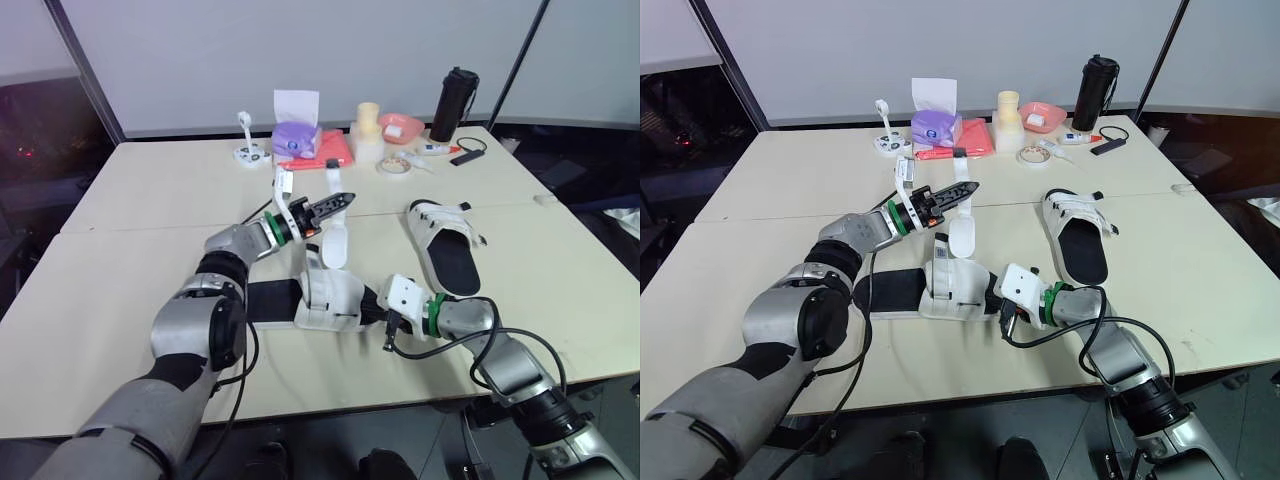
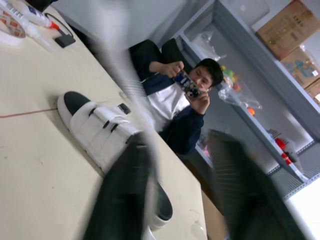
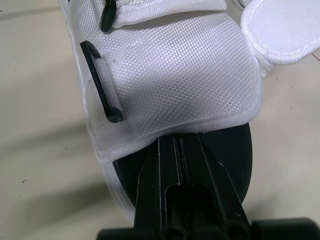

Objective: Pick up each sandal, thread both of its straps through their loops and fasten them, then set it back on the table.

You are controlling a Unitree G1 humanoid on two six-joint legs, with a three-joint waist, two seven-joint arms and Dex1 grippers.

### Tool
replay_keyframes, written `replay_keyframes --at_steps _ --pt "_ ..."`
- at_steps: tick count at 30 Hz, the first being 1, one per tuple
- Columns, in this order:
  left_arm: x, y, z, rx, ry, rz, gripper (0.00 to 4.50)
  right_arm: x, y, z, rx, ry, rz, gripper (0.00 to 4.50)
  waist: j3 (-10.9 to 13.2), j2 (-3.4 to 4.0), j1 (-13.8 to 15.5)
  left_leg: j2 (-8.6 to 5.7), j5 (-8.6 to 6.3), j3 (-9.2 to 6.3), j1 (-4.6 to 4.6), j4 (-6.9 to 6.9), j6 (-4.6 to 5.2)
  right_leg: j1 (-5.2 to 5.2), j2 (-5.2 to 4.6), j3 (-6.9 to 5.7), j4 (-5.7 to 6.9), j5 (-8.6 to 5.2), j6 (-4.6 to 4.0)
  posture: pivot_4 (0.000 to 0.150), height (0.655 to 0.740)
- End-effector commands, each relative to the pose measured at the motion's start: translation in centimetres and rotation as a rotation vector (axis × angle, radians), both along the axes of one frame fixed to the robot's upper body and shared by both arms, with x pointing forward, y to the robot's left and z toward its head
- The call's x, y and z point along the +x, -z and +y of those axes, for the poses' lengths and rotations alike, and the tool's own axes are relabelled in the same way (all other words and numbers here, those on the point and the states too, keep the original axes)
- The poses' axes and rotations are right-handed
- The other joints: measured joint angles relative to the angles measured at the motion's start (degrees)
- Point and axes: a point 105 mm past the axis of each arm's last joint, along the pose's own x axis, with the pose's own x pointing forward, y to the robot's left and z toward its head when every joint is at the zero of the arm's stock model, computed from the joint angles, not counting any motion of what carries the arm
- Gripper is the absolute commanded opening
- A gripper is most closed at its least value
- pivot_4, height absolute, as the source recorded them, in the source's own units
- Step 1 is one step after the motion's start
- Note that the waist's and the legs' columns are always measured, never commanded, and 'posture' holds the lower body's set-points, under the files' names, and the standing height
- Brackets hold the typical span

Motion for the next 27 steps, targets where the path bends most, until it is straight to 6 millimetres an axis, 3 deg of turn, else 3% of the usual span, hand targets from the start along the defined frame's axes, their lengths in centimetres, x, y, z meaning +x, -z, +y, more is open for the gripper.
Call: replay_keyframes --at_steps 1,7,13,18,27 --pt "0.1 -2.8 0.3 -0.051 0.007 -0.072 0.06 -0.2 1.9 -0.6 -0.038 0.029 0.068 0.00 0.0 0.00 0.0 0.00 0.00 0.00 0.00 0.00 0.00 0.00 0.00 0.00 0.00 0.00 0.00 0.150 0.7400" --pt "-1.1 -2.9 0.0 -0.025 0.101 -0.149 0.06 -0.2 1.9 -0.5 -0.037 0.030 0.068 0.00 0.0 0.01 0.0 0.00 0.00 0.00 0.00 0.00 0.00 0.00 0.00 0.00 0.00 0.00 0.00 0.150 0.7400" --pt "-6.8 -2.6 -0.2 0.048 0.429 -0.413 0.06 -0.5 2.1 -0.7 -0.037 0.036 0.074 0.00 0.0 0.06 -0.1 0.01 0.00 0.05 0.00 -0.05 -0.01 -0.02 0.00 0.05 0.02 0.01 -0.02 0.150 0.7400" --pt "-11.0 -0.1 -0.9 0.173 0.557 -0.601 0.06 -0.6 2.3 -0.7 -0.036 0.037 0.080 0.00 0.0 0.07 0.0 0.06 0.00 0.05 -0.01 -0.07 -0.01 -0.05 0.00 0.10 0.01 0.01 -0.06 0.150 0.7400" --pt "-14.4 5.2 -1.7 0.424 0.639 -1.109 0.06 -1.1 2.6 -1.0 -0.053 0.024 0.100 0.00 0.0 0.10 0.3 0.08 -0.01 0.07 -0.01 -0.12 -0.01 -0.02 -0.09 0.12 -0.21 0.02 -0.12 0.150 0.7400"
